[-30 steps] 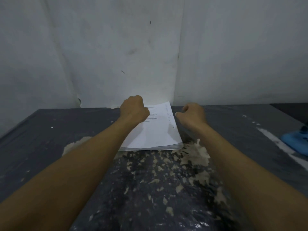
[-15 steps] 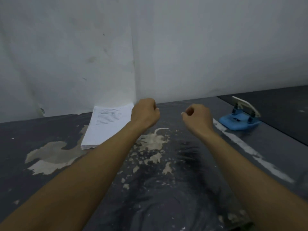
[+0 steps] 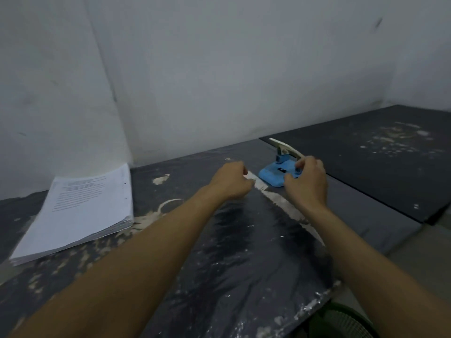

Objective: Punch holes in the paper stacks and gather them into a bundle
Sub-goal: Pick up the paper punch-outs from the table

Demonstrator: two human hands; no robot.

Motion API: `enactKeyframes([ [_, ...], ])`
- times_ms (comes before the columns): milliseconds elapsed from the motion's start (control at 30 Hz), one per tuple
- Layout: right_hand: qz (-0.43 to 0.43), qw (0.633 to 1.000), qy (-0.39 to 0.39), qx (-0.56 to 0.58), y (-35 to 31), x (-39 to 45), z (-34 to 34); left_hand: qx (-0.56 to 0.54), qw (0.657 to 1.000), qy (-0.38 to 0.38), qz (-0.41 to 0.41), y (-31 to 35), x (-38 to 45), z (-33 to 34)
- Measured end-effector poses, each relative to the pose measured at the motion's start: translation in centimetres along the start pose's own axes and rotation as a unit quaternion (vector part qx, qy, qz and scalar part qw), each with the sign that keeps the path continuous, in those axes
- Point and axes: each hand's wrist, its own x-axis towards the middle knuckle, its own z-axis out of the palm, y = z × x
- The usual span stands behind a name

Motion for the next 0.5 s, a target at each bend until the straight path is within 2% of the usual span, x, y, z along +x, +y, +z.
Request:
enactKeyframes([
  [67,0.006,1.0,0.007,-0.014,1.2,1.5,0.0,0.008,0.999,-0.051,0.005,1.0,1.7,1.5],
  [167,0.003,1.0,-0.019,-0.006,2.8,3.8,0.4,0.0,0.997,-0.072,0.0,2.0,4.1,3.9],
  [367,-0.03,0.994,-0.099,0.027,5.4,7.1,1.9,0.001,0.997,-0.071,-0.012,3.3,8.0,7.4],
  [500,-0.042,0.995,-0.089,0.018,6.9,8.3,2.6,0.02,0.999,-0.031,0.002,3.4,9.5,9.0],
])
